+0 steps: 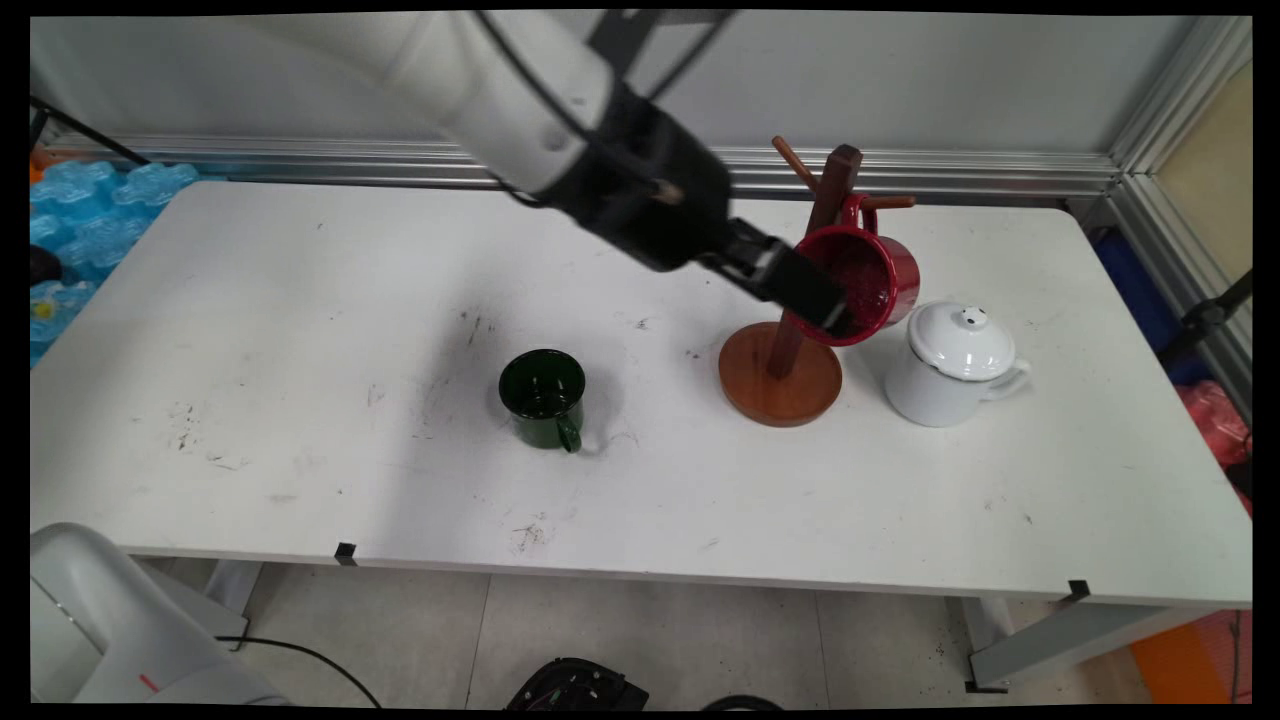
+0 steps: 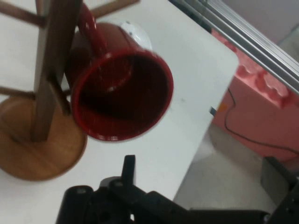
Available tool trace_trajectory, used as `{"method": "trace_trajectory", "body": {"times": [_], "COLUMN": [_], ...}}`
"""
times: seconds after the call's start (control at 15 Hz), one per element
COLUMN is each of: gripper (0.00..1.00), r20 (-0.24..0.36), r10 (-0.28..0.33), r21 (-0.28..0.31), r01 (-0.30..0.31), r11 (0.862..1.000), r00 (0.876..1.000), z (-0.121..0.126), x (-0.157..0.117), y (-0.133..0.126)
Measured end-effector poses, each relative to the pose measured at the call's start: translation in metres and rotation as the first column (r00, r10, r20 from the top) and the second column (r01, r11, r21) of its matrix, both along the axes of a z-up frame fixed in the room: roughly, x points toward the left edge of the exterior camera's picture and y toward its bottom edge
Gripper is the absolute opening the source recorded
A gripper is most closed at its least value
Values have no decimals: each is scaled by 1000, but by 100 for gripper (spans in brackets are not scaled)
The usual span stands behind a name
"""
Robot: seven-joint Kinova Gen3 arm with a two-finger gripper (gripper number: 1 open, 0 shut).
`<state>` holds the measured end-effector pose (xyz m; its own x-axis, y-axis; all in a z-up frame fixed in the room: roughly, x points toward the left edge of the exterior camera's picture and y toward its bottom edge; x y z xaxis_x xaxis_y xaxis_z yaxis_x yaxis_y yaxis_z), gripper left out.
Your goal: Pick up the red mug from the rack
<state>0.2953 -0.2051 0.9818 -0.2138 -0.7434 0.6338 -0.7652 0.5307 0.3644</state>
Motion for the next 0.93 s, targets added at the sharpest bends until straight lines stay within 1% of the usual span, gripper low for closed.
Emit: {"method": "trace_trajectory", "body": {"times": [0.2,0.47,0.73,0.93], "gripper": [100,100,100,100], "r20": [8,12,16,27], "r10": [45,81,107,134], "r21": [-2,0,6,10], "r01": [-45,-81,-107,-134], "r11": [999,997,994,991], "r00": [999,997,994,991], "z": [-7,-15,-23,-30], "x": [-26,-54,-79,-92], "y": [-15,-32,-46,-56]}}
